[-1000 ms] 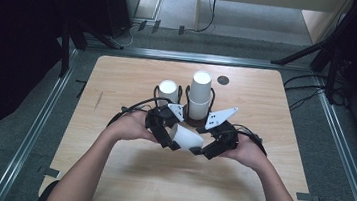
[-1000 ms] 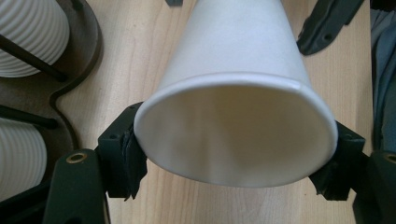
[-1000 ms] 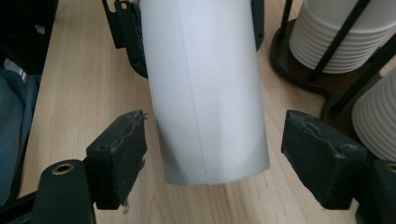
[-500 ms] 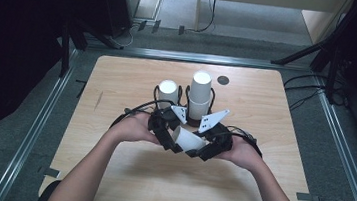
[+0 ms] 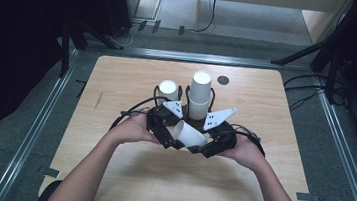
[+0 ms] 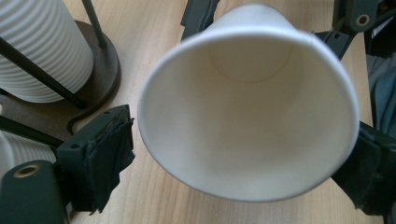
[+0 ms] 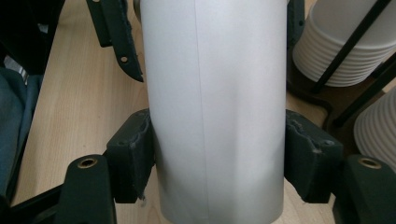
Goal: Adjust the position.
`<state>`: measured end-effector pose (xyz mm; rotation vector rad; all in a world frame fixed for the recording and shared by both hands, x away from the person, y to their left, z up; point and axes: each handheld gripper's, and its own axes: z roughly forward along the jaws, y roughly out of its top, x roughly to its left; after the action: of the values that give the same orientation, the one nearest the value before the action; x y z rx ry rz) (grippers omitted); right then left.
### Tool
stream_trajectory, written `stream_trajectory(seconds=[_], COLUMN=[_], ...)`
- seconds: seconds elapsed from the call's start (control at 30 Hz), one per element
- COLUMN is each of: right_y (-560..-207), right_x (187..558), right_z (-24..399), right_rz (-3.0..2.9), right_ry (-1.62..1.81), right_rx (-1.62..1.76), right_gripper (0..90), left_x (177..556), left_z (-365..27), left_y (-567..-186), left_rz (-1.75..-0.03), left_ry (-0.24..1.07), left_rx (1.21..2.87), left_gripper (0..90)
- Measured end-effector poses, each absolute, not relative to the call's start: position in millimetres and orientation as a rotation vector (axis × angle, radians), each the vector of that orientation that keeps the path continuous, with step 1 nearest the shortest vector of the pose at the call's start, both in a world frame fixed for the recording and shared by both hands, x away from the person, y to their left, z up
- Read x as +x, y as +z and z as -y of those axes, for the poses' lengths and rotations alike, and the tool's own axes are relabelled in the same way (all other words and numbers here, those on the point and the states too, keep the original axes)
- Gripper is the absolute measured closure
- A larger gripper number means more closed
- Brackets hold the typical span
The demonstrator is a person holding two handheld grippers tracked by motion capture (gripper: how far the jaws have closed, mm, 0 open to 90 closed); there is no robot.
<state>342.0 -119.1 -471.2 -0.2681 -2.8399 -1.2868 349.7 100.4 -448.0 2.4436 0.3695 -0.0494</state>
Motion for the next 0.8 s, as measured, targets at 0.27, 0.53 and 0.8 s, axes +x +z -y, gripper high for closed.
stream_trajectory(seconds=[0.27,0.53,0.8], right_y=[-468.2,-466.5,-466.3], right_x=[343.7,344.7,344.1], right_z=[124.3,126.8,127.3], right_rz=[2.818,2.786,2.758], right_ry=[-1.321,-1.354,-1.363], right_rx=[-0.289,-0.302,-0.305], right_gripper=[32.3,32.2,32.1], left_x=[349.4,349.0,347.6], left_z=[-107.1,-108.8,-107.1], left_y=[-448.8,-458.6,-455.1], left_rz=[-0.42,-0.457,-0.453], left_ry=[-0.055,-0.1,-0.116], left_rx=[2.352,2.316,2.268], left_gripper=[8.4,8.4,8.4])
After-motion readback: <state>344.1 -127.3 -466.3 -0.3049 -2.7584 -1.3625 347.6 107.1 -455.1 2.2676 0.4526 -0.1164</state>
